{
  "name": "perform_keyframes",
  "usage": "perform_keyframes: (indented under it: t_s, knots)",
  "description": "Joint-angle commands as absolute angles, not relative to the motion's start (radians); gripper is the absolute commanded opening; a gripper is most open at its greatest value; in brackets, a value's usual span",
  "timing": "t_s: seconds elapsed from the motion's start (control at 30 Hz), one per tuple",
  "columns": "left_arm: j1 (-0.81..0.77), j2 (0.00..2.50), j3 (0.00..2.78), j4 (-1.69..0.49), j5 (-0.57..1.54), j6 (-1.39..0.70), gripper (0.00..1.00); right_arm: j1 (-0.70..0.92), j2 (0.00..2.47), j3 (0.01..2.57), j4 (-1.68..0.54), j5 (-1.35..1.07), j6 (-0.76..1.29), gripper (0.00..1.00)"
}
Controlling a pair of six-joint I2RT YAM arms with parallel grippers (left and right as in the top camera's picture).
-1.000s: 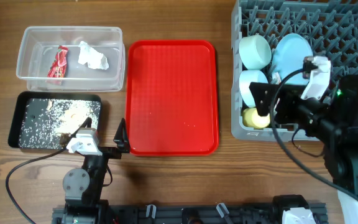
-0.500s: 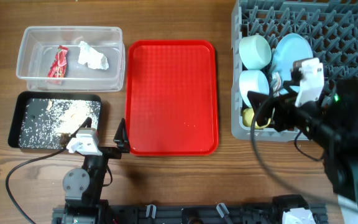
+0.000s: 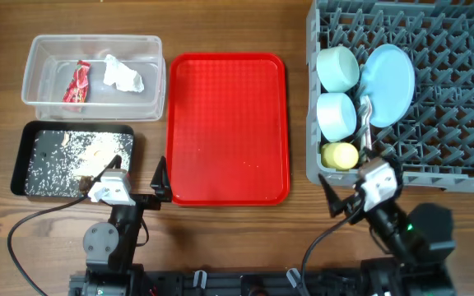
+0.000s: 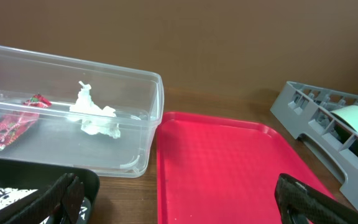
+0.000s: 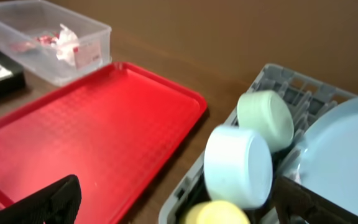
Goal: Sort waste into correct bins and load items into the dishwasher rack
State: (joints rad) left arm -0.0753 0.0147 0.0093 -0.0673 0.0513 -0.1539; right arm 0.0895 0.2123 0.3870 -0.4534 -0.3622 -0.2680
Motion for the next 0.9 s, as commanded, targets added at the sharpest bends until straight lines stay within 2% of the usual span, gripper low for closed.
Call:
perform_keyframes:
  t_s: [0.0, 0.13, 0.63, 0.87]
  knots:
    - [-0.066, 0.01, 0.006, -0.072, 0.061, -0.138, 1.0, 0.092, 0.081, 0.289, -0.408, -0.359, -0.289, 1.0]
    - [-0.066, 0.01, 0.006, -0.072, 0.061, -0.138, 1.0, 0.088, 0.001, 0.21, -0.348, -0.359, -0.289, 1.0]
    - [-0.066, 0.01, 0.006, -0.072, 0.061, -0.138, 1.0, 0.052, 0.003, 0.004, 0.033, -0.359, -0.288, 1.0]
    - [-0.066, 0.01, 0.006, -0.072, 0.062, -0.138, 1.0, 0.021, 0.003, 0.005, 0.033, -0.359, -0.288, 1.0]
